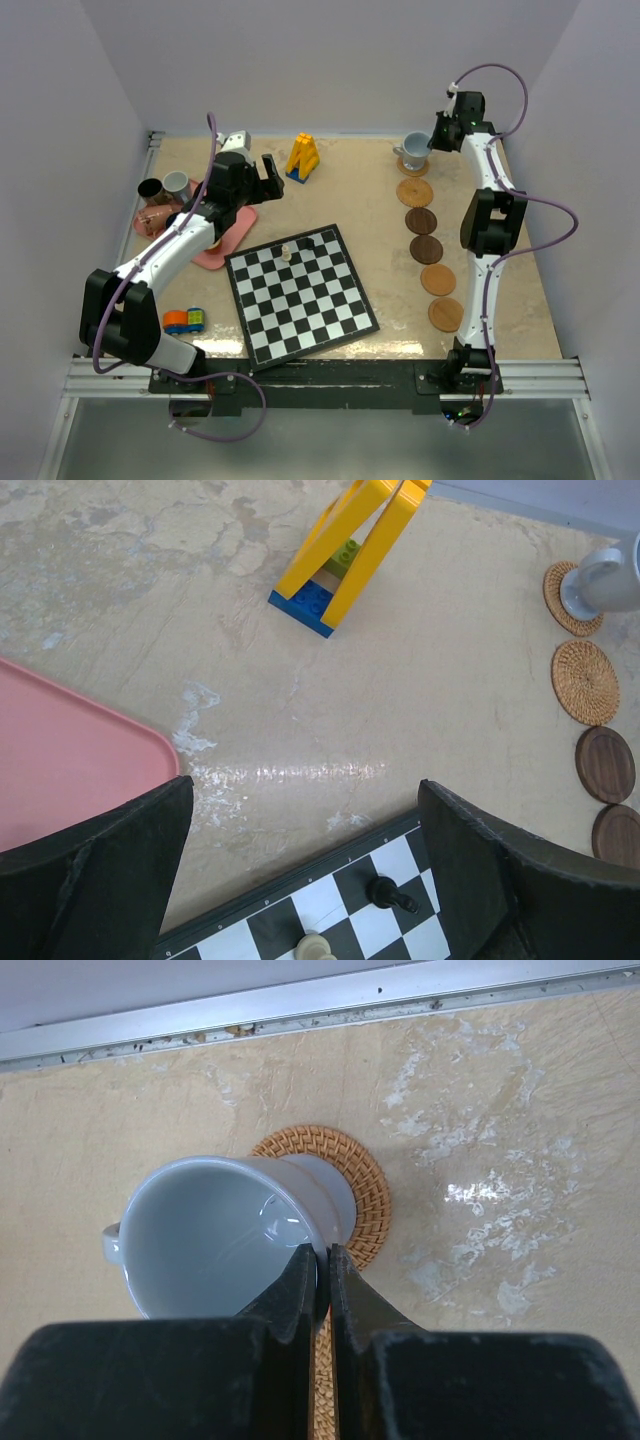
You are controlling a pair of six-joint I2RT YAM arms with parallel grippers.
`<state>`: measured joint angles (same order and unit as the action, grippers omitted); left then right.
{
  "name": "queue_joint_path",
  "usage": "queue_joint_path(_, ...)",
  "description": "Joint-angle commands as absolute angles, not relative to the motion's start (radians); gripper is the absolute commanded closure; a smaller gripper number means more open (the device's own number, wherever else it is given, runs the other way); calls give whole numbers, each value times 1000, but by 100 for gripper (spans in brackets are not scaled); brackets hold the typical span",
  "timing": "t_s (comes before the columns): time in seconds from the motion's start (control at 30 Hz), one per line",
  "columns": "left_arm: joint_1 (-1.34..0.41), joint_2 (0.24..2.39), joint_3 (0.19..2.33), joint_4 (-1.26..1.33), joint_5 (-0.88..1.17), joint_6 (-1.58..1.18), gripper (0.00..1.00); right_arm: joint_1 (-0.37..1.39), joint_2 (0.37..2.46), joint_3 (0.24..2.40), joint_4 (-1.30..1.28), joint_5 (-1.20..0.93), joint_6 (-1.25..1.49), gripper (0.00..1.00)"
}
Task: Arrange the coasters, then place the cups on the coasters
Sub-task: Place the cup on the coaster.
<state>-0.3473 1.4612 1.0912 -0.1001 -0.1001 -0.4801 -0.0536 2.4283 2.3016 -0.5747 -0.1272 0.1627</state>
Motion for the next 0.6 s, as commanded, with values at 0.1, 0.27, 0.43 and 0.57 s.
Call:
queue_joint_path(0.1, -342, 1473, 1115, -101, -84, -499, 2, -58, 2430, 2345, -528, -140, 132, 81)
queue_joint_path(0.27, -342, 1473, 1117, -100, -83, -499, 2, -58, 2422, 2345, -525, -138, 129, 66)
queue_joint_path(0.43, -342, 1468, 1114, -100, -83, -497, 2, -58, 2419, 2345, -522, -143, 117, 54)
queue_joint_path(0.57, -342, 1467, 1112, -98, -83, -495, 2, -58, 2414, 2347, -520, -156, 114, 47)
